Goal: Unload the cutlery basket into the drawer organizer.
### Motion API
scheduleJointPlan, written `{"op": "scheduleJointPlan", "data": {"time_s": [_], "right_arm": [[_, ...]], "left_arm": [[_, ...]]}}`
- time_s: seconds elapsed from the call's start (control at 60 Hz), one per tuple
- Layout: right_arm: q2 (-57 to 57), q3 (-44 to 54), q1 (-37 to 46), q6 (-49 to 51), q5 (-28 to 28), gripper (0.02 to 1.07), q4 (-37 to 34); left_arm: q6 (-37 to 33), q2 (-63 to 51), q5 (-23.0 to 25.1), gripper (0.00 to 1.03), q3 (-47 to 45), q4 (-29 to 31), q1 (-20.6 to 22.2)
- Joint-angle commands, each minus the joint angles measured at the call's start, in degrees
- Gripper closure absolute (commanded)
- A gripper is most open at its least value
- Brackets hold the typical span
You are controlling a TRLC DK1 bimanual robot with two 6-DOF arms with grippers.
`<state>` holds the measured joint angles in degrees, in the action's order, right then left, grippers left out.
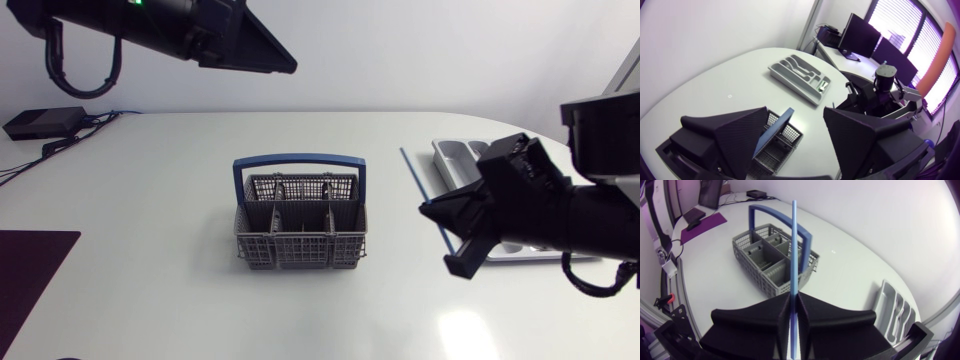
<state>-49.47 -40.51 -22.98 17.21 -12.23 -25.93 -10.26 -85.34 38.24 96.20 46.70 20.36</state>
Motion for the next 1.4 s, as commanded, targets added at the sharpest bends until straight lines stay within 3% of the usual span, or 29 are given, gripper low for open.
{"op": "scheduleJointPlan", "data": {"time_s": [0.0,0.133,0.367,0.5,0.817,0.95,1.067,1.133,1.2,1.383], "right_arm": [[-1.9,0.5,9.2,1.9,-2.1,1.01,-0.2],[-9.6,-1.3,21.1,2.2,-2.7,1.01,3.1],[-28.0,-9.1,32.9,-0.3,-0.8,1.01,6.7],[-37.8,-13.5,35.1,-2.2,1.6,1.01,8.5],[-51.2,-19.7,35.3,-5.6,5.8,1.00,10.6],[-54.6,-21.1,35.4,-6.1,7.0,0.77,10.7],[-54.5,-20.8,35.3,-6.1,8.0,0.49,10.9],[-53.5,-20.3,35.2,-6.2,8.3,0.40,10.9],[-50.8,-18.8,34.7,-6.2,8.8,0.35,11.0],[-38.3,-13.3,26.1,-7.2,9.6,0.35,9.2]], "left_arm": [[1.2,3.0,-3.2,0.16,-5.0,-2.7,-0.9],[0.2,6.2,-12.7,0.16,-12.3,-8.3,-1.8],[-3.4,9.5,-22.8,0.16,-24.7,-15.9,-5.2],[-4.7,9.6,-24.9,0.16,-31.0,-19.6,-8.1],[-6.5,8.4,-27.6,0.16,-39.3,-24.5,-9.7],[-6.9,7.1,-27.6,0.16,-40.7,-25.2,-10.3],[-7.5,6.6,-27.6,0.16,-42.2,-25.5,-10.9],[-7.9,6.6,-27.6,0.16,-42.9,-25.6,-11.0],[-8.1,6.6,-27.6,0.16,-43.6,-26.0,-11.0],[-8.8,6.9,-27.5,0.16,-45.8,-26.0,-10.7]]}}
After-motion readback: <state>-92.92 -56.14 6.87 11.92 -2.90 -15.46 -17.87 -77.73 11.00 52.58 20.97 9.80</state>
